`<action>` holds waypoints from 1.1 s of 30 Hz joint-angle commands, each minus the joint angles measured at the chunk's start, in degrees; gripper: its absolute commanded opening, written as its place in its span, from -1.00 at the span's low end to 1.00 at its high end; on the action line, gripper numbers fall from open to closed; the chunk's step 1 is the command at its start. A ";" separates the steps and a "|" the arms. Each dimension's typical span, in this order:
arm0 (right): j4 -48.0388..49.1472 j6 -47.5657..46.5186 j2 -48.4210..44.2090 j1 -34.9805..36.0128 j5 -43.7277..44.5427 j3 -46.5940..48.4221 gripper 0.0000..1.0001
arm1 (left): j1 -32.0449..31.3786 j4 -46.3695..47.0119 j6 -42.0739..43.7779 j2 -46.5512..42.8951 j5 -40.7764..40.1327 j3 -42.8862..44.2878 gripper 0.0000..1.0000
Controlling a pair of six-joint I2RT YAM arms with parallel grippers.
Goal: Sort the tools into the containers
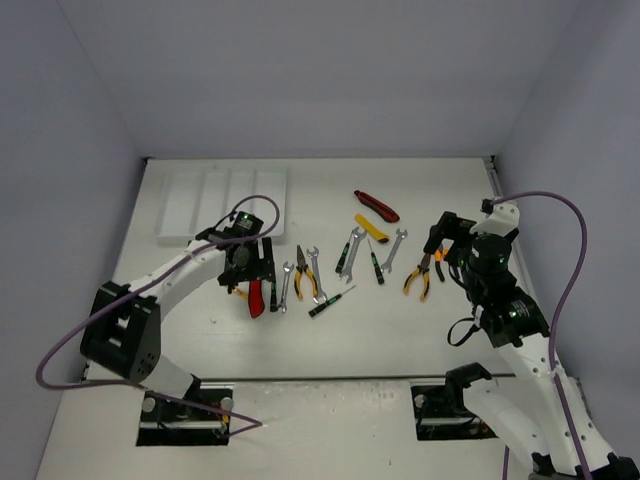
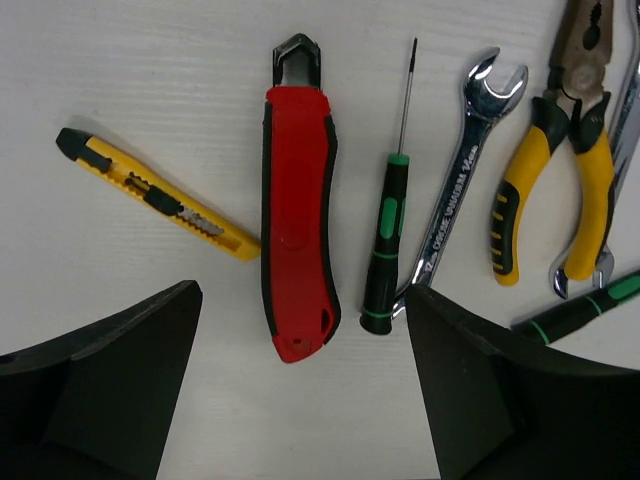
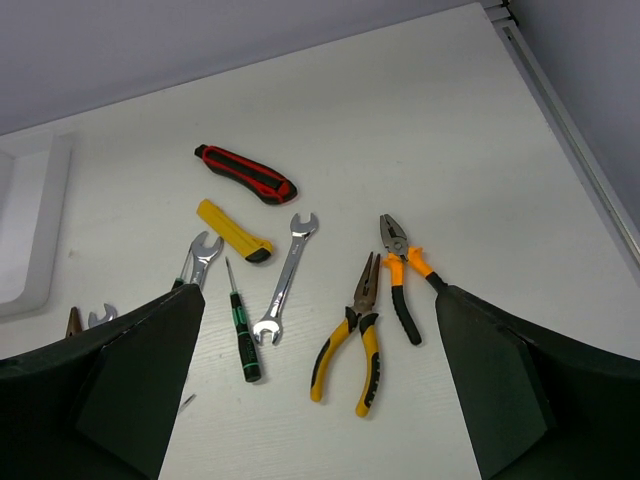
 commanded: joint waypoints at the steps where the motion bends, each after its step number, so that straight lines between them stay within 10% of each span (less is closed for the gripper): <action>1: 2.56 0.90 -1.60 0.34 -0.36 -0.67 1.00 | -0.19 6.11 -2.23 4.52 -1.68 3.52 0.54; 33: 2.56 -2.14 -7.85 0.96 1.45 -3.26 1.00 | -0.19 7.78 -1.64 13.02 -3.71 3.09 -0.29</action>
